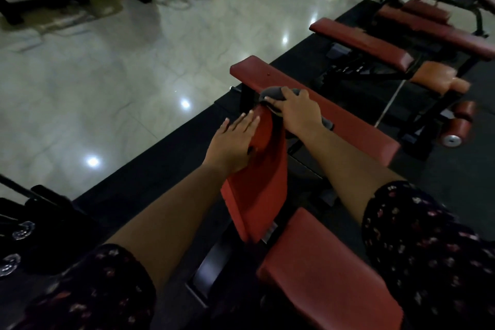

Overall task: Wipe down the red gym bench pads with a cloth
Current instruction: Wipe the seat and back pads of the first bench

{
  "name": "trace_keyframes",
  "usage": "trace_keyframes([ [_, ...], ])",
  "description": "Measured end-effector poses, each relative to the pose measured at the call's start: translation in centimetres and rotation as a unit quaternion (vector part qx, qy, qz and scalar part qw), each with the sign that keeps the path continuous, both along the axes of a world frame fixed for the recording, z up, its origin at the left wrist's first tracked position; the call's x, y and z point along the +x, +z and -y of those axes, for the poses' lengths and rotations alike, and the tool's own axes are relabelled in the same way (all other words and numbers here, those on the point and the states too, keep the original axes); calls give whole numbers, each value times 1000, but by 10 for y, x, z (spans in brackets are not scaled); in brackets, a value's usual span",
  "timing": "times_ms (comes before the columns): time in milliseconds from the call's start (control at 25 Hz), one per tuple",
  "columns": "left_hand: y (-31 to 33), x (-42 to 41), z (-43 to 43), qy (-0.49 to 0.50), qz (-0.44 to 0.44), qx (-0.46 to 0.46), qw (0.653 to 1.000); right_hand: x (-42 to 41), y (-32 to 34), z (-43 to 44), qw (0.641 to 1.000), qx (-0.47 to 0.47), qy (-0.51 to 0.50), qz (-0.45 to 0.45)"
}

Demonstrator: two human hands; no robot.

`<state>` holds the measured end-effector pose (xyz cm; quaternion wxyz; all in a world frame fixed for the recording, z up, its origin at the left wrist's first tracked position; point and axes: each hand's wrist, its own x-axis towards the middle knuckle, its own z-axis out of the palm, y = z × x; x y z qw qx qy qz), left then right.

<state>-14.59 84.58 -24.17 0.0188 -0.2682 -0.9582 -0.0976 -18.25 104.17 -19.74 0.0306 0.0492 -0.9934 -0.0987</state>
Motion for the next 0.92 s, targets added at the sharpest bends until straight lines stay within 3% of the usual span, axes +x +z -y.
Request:
trace_keyframes([
  [280,-11,-2,3,-18,-57,42,997,-43,-54,-56,962,-237,-85,106],
  [920,-12,-2,5,-17,-72,19,997,-3,-174,-66,915,-291,-187,209],
])
